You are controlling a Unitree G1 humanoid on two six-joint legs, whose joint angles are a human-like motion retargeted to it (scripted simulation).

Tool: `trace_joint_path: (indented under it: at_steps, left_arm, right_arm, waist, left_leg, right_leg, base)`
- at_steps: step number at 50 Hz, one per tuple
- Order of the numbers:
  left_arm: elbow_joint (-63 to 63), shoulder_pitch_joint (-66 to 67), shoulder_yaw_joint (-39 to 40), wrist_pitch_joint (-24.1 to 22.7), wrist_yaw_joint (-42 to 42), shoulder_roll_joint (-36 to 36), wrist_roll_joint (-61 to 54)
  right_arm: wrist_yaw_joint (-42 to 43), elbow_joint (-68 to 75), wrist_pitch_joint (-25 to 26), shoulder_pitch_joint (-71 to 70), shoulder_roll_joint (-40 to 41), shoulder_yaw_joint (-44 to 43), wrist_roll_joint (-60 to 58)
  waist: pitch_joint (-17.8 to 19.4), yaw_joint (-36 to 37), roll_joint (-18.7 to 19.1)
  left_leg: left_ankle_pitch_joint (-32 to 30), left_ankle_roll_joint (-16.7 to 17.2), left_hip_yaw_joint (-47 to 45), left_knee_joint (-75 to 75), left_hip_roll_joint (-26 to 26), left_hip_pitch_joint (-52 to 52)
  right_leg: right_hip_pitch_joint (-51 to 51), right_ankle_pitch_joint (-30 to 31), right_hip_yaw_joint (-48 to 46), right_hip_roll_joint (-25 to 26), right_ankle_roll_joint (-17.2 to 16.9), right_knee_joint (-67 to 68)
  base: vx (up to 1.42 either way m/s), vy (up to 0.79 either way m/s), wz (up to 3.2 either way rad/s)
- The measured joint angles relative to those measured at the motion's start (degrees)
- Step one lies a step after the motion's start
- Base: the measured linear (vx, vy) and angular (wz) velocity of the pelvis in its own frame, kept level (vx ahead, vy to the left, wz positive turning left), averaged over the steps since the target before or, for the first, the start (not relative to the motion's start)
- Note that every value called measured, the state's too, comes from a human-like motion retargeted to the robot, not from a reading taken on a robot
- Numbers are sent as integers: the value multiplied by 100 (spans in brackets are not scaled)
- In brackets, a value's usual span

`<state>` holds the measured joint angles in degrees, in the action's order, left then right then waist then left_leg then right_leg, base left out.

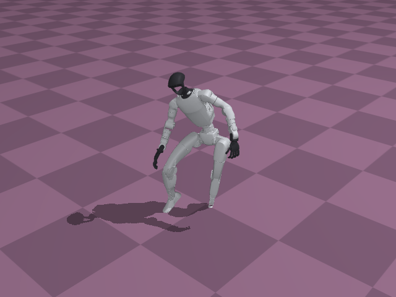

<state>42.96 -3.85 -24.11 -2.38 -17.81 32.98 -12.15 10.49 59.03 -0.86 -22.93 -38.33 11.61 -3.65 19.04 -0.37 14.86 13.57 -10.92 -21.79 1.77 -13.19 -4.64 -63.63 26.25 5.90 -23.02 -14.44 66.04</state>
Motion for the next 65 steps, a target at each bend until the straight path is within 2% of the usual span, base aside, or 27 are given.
trace_joint_path:
  at_steps: [3,7,10,15,23,30,38,45,51,58,65]
  left_arm:
    - [150,-133,31,-116,57,40,-42]
    - [165,-225,140,-210,161,128,-103]
    - [130,-260,262,-253,263,177,-169]
    - [140,-278,565,-285,476,187,-310]
    - [613,-229,1079,-314,816,105,-352]
    - [978,-290,1411,-341,988,243,-526]
    - [137,-706,1739,-482,1066,862,-1224]
    - [-1309,-1560,2121,-626,1112,2232,-2187]
    - [-2078,-2613,2209,-716,1222,3395,-2893]
    - [-2686,-3914,1757,-873,1408,3979,-3577]
    - [-3274,-5019,635,-858,1383,3990,-3866]
  right_arm:
    - [-38,359,-114,-229,-40,127,4]
    - [-120,663,-167,-372,-92,225,-7]
    - [-173,805,-179,-413,-133,240,-13]
    - [-206,889,-203,-450,-167,173,20]
    - [-167,842,-197,-343,-30,104,-64]
    - [-225,993,-136,-321,165,281,-291]
    - [-411,1337,-18,-212,312,400,-363]
    - [-621,1718,141,41,239,263,-250]
    - [-665,1895,234,215,137,109,-40]
    - [-510,1961,285,210,81,48,227]
    - [-251,1888,275,31,44,163,297]
  waist:
    - [-115,-21,-59]
    - [-217,-26,16]
    - [-266,-18,95]
    - [-374,28,288]
    - [-737,142,173]
    - [-1068,222,82]
    - [-1302,214,271]
    - [-1519,141,557]
    - [-1740,28,724]
    - [-1991,-40,839]
    - [-2148,-75,974]
  left_leg:
    - [-20,-3,26,18,-136,-177]
    - [12,24,59,19,-160,-268]
    - [43,49,64,15,-140,-272]
    - [119,97,64,-32,22,-311]
    - [46,117,-104,2,-4,-485]
    - [58,148,-257,31,-41,-654]
    - [92,250,-216,44,-99,-681]
    - [127,379,4,44,-119,-562]
    - [95,518,208,39,-80,-457]
    - [-85,712,318,28,25,-420]
    - [-512,970,234,6,233,-478]
  right_leg:
    - [-421,-12,181,-153,-30,178]
    - [-750,-244,177,-471,155,279]
    - [-881,-482,69,-750,378,274]
    - [-809,-452,-251,-907,399,-48]
    - [-653,-42,-346,-664,100,-693]
    - [-470,-282,-391,-449,80,-1021]
    - [-251,-871,-447,-540,220,-1081]
    - [31,-1664,-629,-804,522,-998]
    - [319,-2488,-851,-957,831,-987]
    - [587,-3419,-1139,-995,1197,-1059]
    - [769,-4018,-1376,-825,1451,-1181]
  base:
    - [0,3,23]
    - [0,0,0]
    - [0,0,0]
    - [0,0,0]
    - [2,-3,-14]
    - [7,-6,-14]
    - [9,-8,15]
    - [9,-11,36]
    - [13,-16,33]
    - [17,-20,18]
    - [18,-21,5]
